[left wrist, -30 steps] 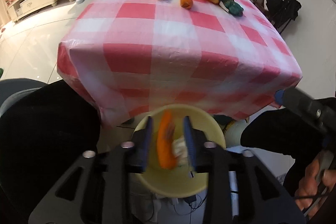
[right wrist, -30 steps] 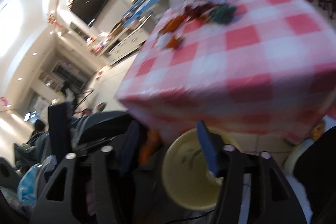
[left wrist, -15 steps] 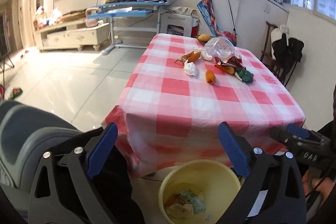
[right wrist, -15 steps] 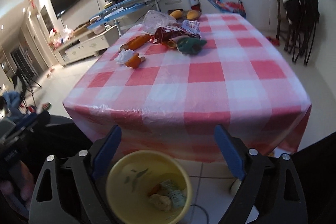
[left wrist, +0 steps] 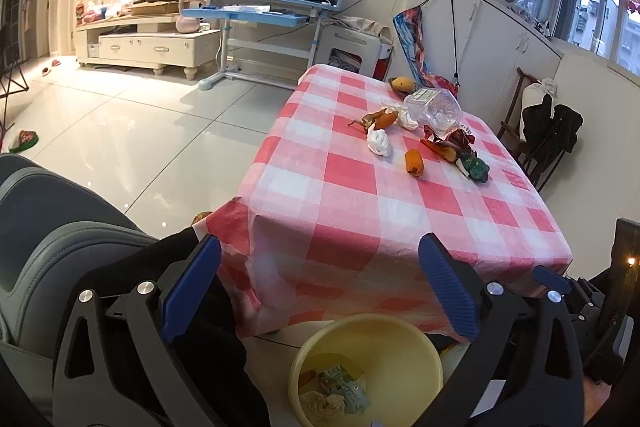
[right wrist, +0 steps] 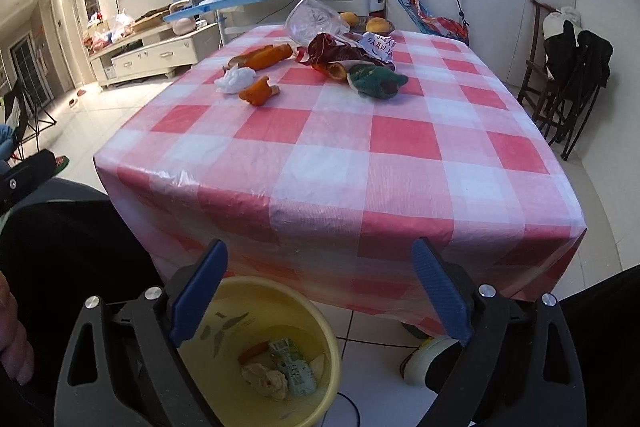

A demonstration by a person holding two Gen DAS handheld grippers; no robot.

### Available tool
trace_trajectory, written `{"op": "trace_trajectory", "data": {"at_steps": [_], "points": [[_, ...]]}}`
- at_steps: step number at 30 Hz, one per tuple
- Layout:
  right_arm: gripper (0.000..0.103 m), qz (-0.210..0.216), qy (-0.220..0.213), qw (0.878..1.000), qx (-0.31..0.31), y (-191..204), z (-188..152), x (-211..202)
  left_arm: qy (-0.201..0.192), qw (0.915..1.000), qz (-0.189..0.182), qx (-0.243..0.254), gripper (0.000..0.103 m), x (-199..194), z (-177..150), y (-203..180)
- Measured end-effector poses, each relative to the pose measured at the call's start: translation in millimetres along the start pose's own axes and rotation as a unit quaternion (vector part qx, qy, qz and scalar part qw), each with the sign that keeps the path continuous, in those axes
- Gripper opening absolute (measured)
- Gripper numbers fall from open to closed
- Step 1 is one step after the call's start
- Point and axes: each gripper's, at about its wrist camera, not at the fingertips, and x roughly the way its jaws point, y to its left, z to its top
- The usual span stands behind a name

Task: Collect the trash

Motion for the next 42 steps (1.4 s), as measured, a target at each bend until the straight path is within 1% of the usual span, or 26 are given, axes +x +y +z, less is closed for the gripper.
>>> {"op": "trace_trajectory", "data": {"at_steps": [8,21,42], "points": [[0.092,-0.003,0.0,1.0,-0.001,0,-1,0,0.005,0.9999,0.002,0.009,0.095,3,-2,-4],[0.092,-0.004,0.0,1.0,-0.001,0,-1,0,0.012,0.9999,0.006,0.002,0.095,8,-2,-2],[0.092,-0.005,0.001,1.0,-0.003,-1,-1,0,0.02,0.9998,0.006,0.007,0.096,12,-4,-3]]}}
